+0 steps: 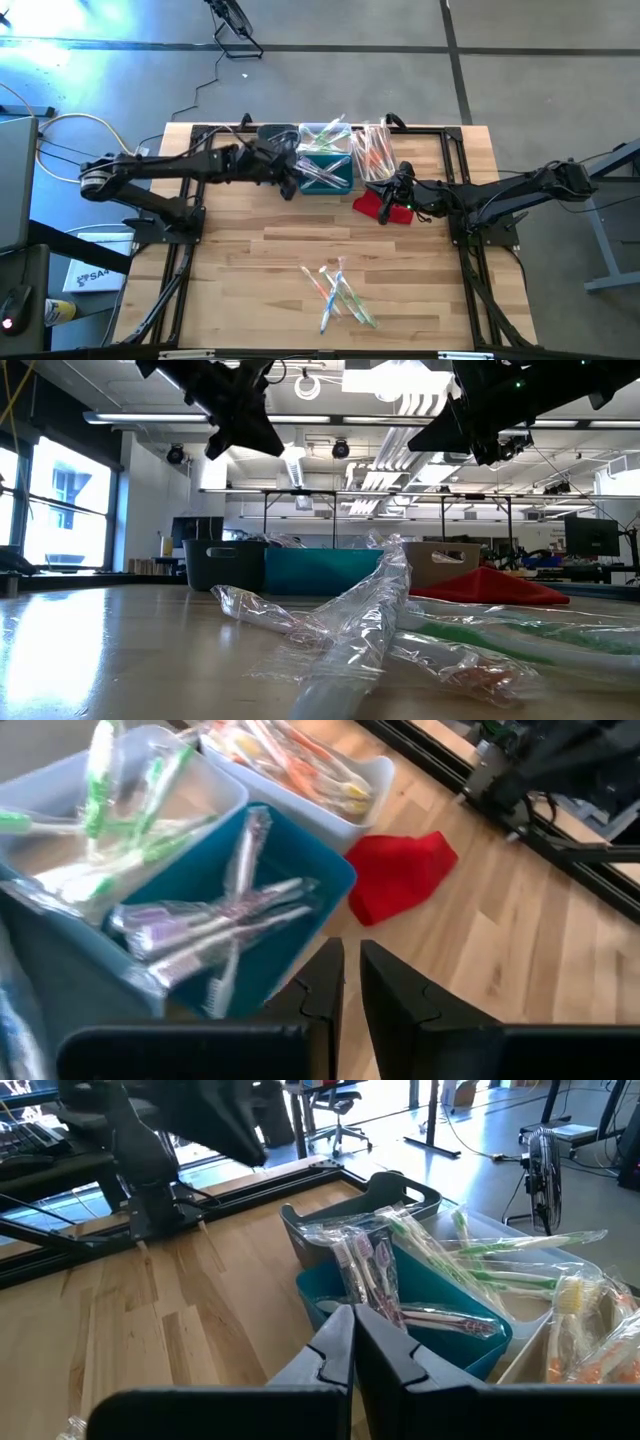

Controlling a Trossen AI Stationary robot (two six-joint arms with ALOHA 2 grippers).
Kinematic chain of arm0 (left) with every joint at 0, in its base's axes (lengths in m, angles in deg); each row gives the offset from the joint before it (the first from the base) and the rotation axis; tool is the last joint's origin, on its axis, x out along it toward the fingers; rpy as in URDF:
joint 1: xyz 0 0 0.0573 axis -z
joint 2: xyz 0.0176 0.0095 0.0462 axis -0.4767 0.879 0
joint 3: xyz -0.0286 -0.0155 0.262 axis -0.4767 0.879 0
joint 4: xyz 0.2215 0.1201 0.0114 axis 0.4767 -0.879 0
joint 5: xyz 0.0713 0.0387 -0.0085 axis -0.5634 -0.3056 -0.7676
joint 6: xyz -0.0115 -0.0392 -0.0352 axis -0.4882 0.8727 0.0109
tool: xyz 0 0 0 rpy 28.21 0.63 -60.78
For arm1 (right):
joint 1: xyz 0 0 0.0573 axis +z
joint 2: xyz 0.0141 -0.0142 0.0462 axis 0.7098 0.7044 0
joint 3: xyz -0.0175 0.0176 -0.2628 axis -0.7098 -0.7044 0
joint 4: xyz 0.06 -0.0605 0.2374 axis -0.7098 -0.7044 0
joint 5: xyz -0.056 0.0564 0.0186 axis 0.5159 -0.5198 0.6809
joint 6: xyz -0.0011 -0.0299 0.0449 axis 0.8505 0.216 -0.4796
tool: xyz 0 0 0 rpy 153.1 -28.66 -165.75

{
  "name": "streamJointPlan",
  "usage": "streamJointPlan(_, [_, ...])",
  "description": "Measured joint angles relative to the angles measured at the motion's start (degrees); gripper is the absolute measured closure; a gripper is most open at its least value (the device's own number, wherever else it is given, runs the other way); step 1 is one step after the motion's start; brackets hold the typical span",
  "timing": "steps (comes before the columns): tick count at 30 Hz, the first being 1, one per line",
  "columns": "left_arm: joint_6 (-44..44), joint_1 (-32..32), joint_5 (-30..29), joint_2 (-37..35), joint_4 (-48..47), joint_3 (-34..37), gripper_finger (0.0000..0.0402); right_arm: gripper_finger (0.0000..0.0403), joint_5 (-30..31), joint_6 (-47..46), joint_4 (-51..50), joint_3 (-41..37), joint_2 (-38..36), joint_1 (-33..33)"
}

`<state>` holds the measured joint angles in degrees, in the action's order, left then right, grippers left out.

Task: Pick & Place Toothbrushes
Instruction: Put the blue toothbrush into the gray bin

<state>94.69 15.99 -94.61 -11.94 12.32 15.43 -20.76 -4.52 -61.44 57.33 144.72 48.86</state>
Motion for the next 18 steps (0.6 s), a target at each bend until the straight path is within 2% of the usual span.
streamJointPlan(9, [7.1, 12.5, -8.2, 0.0, 0.0, 0.0, 0.0369, 0.0399, -3.0, 0.1, -0.2, 0.0, 0.0, 0.0])
streamJointPlan(15, [10.4, 23.2, -16.5, 0.0, 0.0, 0.0, 0.0369, 0.0399, -5.1, 1.0, -0.2, 0.0, 0.0, 0.0])
streamJointPlan(18, [12.2, 27.9, -20.8, 0.0, 0.0, 0.0, 0.0369, 0.0398, -8.6, 0.8, 0.3, 0.0, 0.0, 0.0])
